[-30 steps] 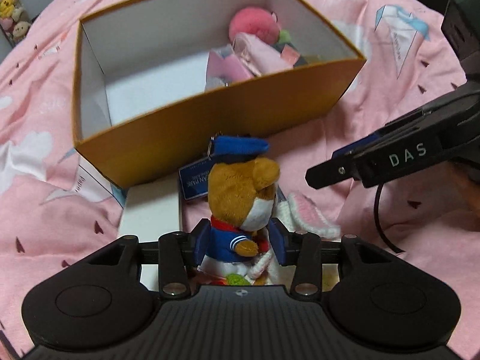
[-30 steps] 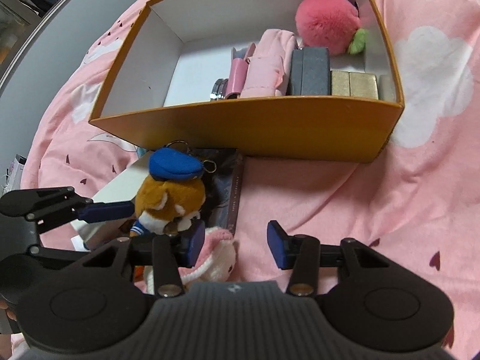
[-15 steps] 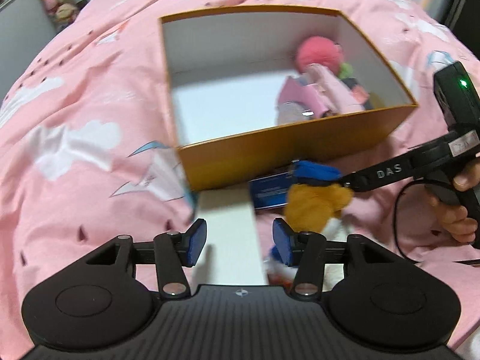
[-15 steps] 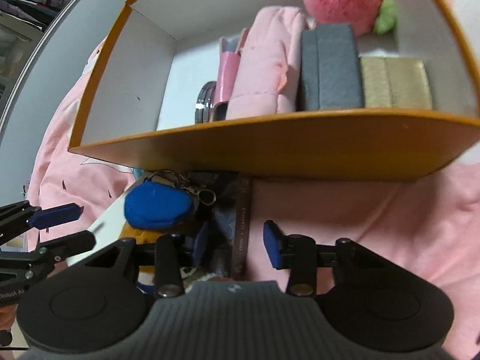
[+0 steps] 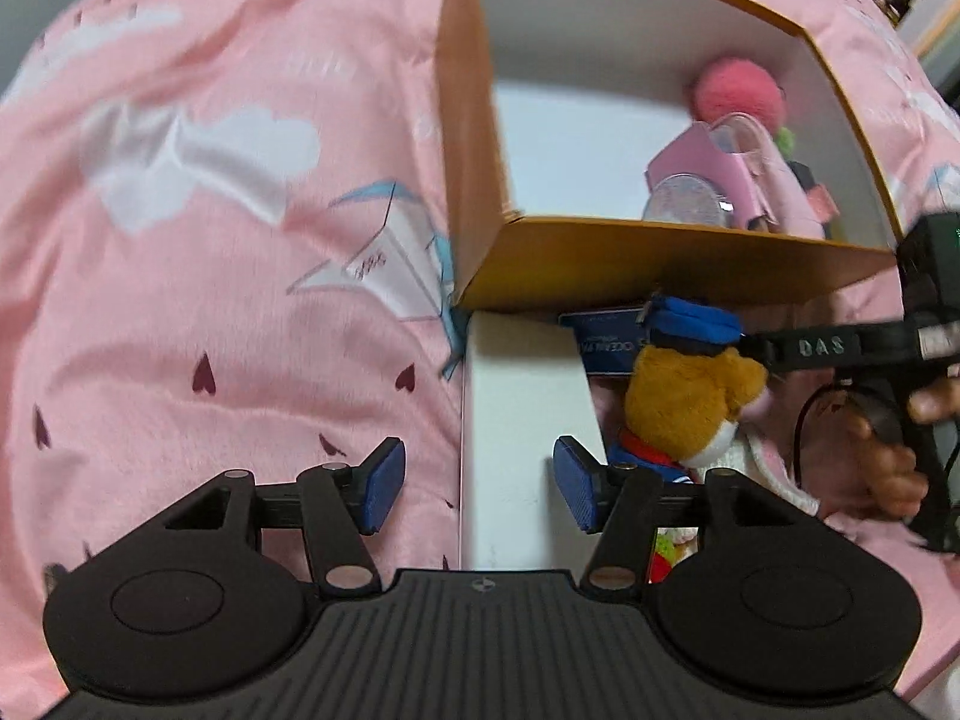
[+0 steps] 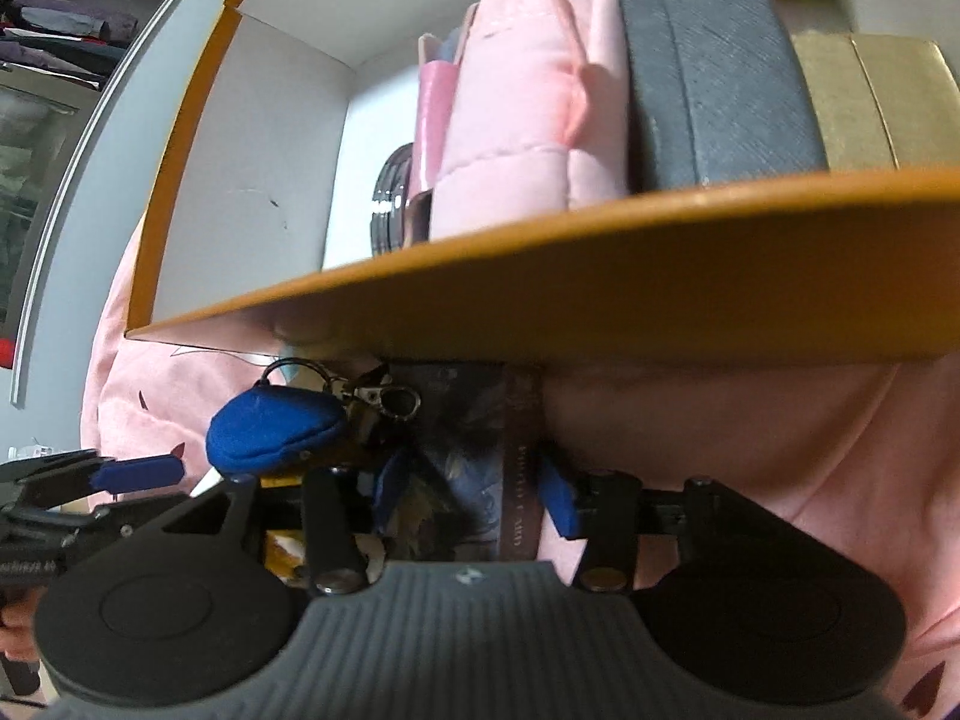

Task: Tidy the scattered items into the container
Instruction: 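Grasp the brown slim box with the right tool while the left tool grasps the white box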

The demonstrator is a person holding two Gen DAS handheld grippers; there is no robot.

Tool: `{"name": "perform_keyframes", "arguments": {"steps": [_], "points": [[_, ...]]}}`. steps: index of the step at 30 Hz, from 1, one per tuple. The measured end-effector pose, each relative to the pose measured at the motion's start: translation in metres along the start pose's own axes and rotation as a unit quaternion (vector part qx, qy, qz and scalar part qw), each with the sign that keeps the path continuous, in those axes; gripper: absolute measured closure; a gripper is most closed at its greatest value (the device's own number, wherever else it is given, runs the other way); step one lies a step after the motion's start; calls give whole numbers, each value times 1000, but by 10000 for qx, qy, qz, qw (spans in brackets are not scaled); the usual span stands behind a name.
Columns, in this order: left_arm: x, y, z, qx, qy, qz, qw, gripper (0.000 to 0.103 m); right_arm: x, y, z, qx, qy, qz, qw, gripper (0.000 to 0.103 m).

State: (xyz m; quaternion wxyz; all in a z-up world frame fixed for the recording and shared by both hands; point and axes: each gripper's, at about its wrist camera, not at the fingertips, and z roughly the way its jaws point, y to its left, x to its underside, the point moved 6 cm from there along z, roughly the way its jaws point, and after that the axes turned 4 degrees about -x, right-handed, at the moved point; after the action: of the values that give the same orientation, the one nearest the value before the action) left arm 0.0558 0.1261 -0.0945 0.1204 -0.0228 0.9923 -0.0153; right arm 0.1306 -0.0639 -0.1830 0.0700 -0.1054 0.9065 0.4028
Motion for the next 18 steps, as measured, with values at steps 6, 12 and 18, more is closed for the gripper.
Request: {"name": "perform_keyframes", "arguments": {"steps": [6,12,18], "points": [[-4,9,16,464,431,-407,9972,37,4,5,-12,-25,-166,-27,9999,67],[-7,14,36,1101,940,-971,9847,37,8,20,-31,85,-389,-274,9988,76],[-4,10,41,1137,921,-1307,9806,39,17,41,-52,307,-589,-654,9956,78]]}}
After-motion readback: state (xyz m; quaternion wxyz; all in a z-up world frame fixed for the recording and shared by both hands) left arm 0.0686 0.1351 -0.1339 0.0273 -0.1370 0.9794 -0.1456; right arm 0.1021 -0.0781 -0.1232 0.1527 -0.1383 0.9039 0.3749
